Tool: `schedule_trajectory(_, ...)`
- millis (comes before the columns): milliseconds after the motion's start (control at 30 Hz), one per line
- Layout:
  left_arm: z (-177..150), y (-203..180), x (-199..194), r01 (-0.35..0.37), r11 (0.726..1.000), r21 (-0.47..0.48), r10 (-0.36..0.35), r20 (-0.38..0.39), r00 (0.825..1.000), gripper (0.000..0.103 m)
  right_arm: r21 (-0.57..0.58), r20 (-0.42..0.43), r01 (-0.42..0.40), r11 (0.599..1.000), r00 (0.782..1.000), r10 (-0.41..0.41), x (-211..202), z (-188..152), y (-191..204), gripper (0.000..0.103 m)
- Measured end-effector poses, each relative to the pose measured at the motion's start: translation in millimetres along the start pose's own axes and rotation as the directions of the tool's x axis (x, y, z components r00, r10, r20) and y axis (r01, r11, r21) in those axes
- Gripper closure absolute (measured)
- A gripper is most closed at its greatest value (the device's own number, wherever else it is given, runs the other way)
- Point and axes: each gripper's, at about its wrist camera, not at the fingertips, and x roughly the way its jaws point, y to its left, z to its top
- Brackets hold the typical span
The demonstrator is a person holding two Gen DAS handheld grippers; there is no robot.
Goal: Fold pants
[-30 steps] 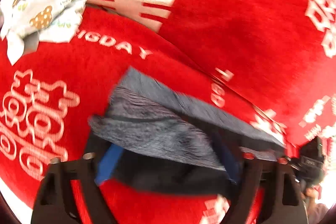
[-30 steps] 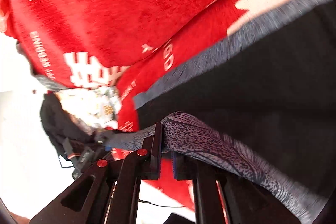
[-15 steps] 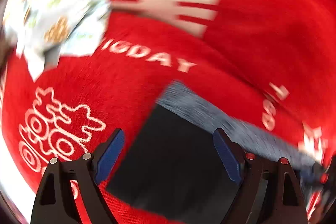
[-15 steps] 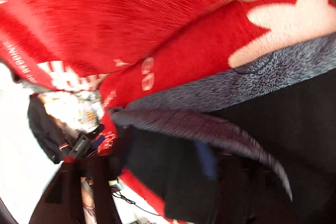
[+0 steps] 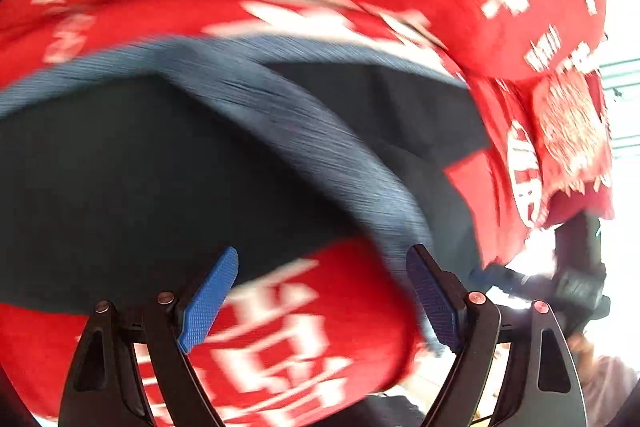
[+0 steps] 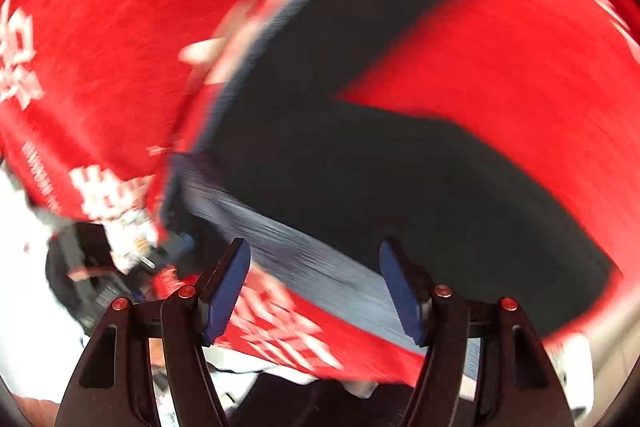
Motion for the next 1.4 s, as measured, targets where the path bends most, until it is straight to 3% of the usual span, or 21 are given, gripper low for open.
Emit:
schedule_trajectory(67, -5.7, -26.5, 19.7, 0.007, 0.999, 0.037, -0.006, -0.031, 1.0, 0.017, 0.082, 0.007, 0.051, 0.995, 0.999, -0.051, -17.5, -23.7, -45.9, 0.032)
schedule_trajectory(200, -10.2, -50.1, 41.0, 0.004, 0.995, 0.098, 0.004, -0.08, 0.997, 0.017, 0.201, -0.018, 0.059, 0.978, 0.998, -0.057, -24.0, -60.4, -104.3, 0.032)
schedule_trajectory(300, -11.6, -54.6, 49.6, 0.005, 0.992, 0.127, 0.008, -0.102, 0.995, 0.017, 0.275, -0.026, 0.01, 0.961, 1.0, -0.003, -11.9, -86.8, -134.1, 0.032)
schedule_trajectory(433, -11.3, -52.2, 65.7, -0.015, 0.987, 0.162, 0.035, -0.116, 0.993, 0.017, 0.321, 0.025, -0.092, 0.943, 0.996, 0.089, 2.8, -101.2, -146.9, 0.035)
schedule_trajectory(467, -12.3, -52.1, 68.6, -0.02, 0.987, 0.162, 0.04, -0.121, 0.992, 0.021, 0.343, 0.038, -0.12, 0.932, 0.993, 0.114, 8.6, -104.2, -149.9, 0.049)
schedule_trajectory(500, -13.1, -52.2, 70.3, -0.019, 0.987, 0.161, 0.039, -0.123, 0.992, 0.037, 0.355, 0.049, -0.124, 0.927, 0.992, 0.114, 11.0, -107.1, -151.0, 0.059)
schedule_trajectory(533, -13.1, -50.6, 72.5, -0.015, 0.987, 0.162, 0.037, -0.13, 0.991, 0.047, 0.35, 0.056, -0.114, 0.93, 0.993, 0.101, 8.6, -109.7, -153.0, 0.082)
schedule_trajectory(567, -13.2, -49.3, 73.7, -0.003, 0.986, 0.164, 0.028, -0.146, 0.989, 0.065, 0.339, 0.08, -0.139, 0.931, 0.99, 0.118, 4.1, -112.5, -150.9, 0.085)
schedule_trajectory(600, -13.5, -48.6, 73.5, 0.012, 0.987, 0.162, 0.014, -0.156, 0.988, 0.071, 0.333, 0.099, -0.143, 0.932, 0.988, 0.116, -0.9, -114.0, -148.3, 0.085)
schedule_trajectory(700, -10.0, -59.3, 55.5, 0.033, 0.981, 0.19, -0.012, -0.111, 0.994, 0.071, 0.282, 0.171, -0.174, 0.943, 0.977, 0.129, -30.5, -109.2, -130.1, 0.087)
schedule_trajectory(833, 7.7, -75.8, 36.5, 0.038, 0.982, 0.183, -0.029, -0.052, 0.998, 0.071, 0.18, 0.25, -0.218, 0.959, 0.953, 0.17, -76.8, -72.4, -101.6, 0.088)
schedule_trajectory(1000, 50.0, -98.1, 22.6, 0.0, 0.989, 0.145, -0.004, 0.021, 1.0, 0.071, 0.04, 0.285, -0.241, 0.97, 0.933, 0.22, -120.8, 15.7, -71.8, 0.088)
schedule_trajectory(1167, 107.9, -102.3, 28.7, -0.046, 0.995, 0.084, 0.036, 0.108, 0.993, 0.07, -0.054, 0.246, -0.195, 0.979, 0.948, 0.203, -128.3, 131.3, -44.9, 0.088)
schedule_trajectory(1300, 147.0, -99.0, 46.6, -0.072, 0.996, 0.043, 0.069, 0.061, 0.996, 0.068, -0.047, 0.161, -0.143, 0.989, 0.976, 0.149, -90.7, 213.7, -38.3, 0.088)
schedule_trajectory(1400, 156.8, -97.9, 50.8, -0.099, 0.994, 0.052, 0.097, 0.036, 0.995, 0.068, -0.045, 0.106, -0.092, 0.995, 0.99, 0.096, -59.9, 247.4, -38.4, 0.088)
